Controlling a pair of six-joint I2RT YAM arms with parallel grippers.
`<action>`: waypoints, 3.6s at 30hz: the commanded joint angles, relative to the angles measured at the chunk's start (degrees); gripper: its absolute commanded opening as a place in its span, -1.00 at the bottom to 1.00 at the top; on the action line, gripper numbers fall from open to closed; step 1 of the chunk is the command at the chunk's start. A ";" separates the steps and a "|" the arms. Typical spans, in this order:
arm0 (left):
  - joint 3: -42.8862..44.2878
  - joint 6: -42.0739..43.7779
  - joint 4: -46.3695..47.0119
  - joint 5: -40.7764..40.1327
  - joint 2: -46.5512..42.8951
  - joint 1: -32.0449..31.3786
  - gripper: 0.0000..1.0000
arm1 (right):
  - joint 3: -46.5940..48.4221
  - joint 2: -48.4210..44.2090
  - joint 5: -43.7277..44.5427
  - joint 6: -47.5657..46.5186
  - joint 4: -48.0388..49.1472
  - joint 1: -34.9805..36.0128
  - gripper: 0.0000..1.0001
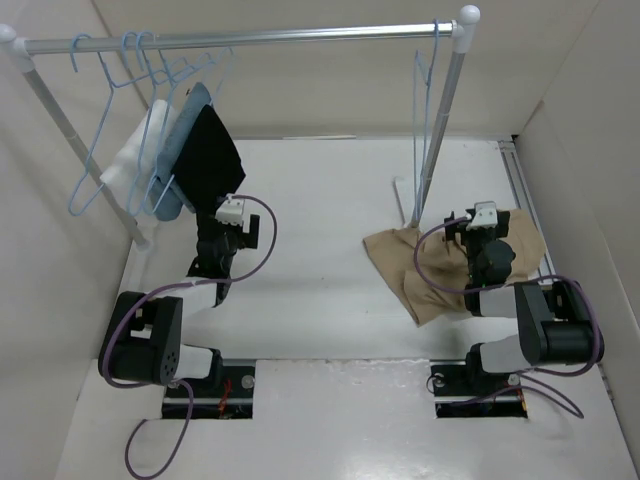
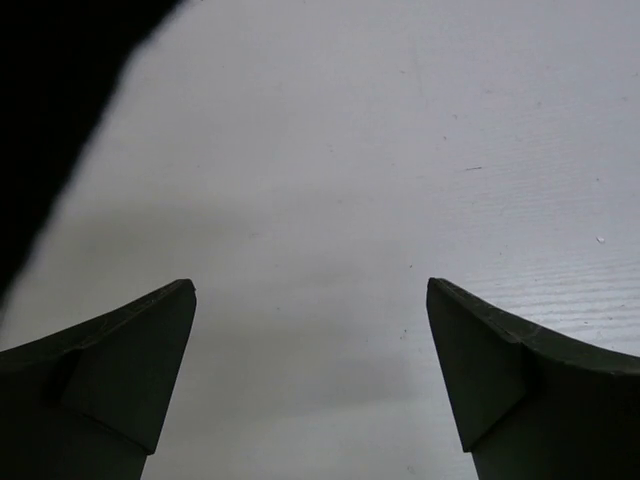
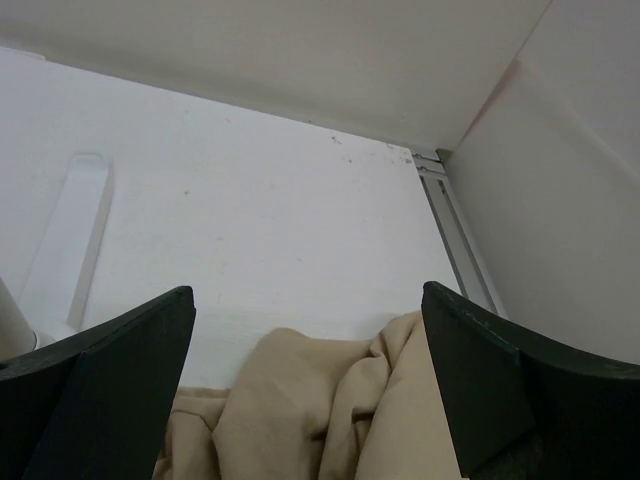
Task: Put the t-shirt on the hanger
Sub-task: Move the tshirt to the center of the board
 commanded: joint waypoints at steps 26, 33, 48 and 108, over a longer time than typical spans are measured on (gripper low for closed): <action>6.96 3.98 -27.93 20.20 -12.89 -0.06 1.00 | 18.09 -26.03 13.81 18.70 -62.40 -2.91 1.00; 1.53 11.37 -30.76 17.49 -19.48 -6.82 1.00 | 29.80 -11.52 6.57 31.69 -82.70 -6.27 1.00; -2.09 12.60 -28.65 9.83 -25.64 -11.04 1.00 | 26.91 0.33 6.49 39.79 -87.73 -8.82 1.00; 29.10 -5.41 7.73 39.99 20.23 -45.23 1.00 | 0.46 -69.60 -39.66 43.22 -67.16 -4.34 -1.00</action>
